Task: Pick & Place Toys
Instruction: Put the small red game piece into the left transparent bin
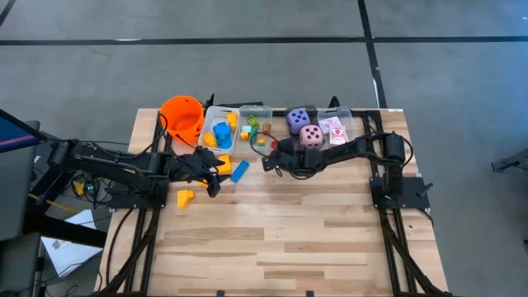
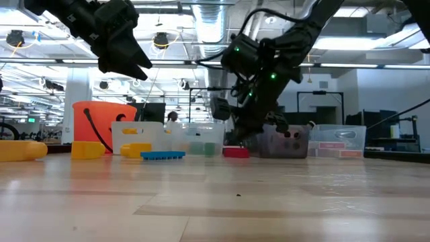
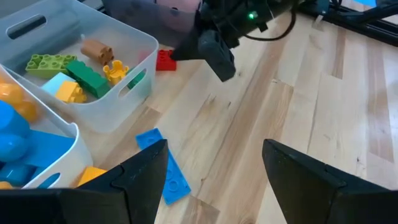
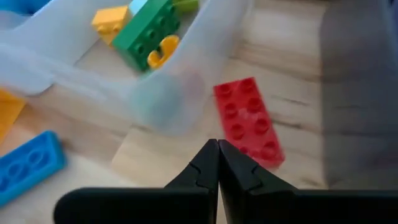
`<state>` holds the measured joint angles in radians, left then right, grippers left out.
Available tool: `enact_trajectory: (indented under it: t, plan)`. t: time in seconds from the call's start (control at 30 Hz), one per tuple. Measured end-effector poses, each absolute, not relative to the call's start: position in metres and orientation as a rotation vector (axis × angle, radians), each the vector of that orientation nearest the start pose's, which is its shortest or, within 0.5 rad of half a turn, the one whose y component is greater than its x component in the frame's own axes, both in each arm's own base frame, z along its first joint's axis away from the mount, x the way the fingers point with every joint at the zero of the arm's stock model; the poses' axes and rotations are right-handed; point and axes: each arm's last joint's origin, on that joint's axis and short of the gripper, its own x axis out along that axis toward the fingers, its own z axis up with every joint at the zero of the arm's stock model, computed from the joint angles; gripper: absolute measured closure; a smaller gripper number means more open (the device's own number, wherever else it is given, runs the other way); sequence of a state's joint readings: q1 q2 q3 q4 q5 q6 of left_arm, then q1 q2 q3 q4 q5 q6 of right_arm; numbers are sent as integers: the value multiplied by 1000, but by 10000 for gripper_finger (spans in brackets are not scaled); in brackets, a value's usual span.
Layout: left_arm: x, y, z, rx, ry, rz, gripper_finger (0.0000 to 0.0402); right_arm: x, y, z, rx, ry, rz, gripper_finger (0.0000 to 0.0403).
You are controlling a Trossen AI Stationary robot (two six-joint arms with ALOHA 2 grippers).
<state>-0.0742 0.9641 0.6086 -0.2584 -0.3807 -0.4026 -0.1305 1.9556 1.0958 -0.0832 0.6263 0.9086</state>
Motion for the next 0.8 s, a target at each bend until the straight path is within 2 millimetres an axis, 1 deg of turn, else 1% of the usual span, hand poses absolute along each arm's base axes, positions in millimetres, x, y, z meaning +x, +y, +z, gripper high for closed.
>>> enact_trajectory:
  t: [0.2,0.43,0.8]
  plan:
    - [198,-4,237,-249,530,409,147,372,-68,126,554,524,-1085,403]
    - [198,-4,237,-250,529,409,147,368,-67,121,557,564,-1113,403]
    - [198,-4,237,-249,530,409,147,367,-72,122,562,540,-1147,403]
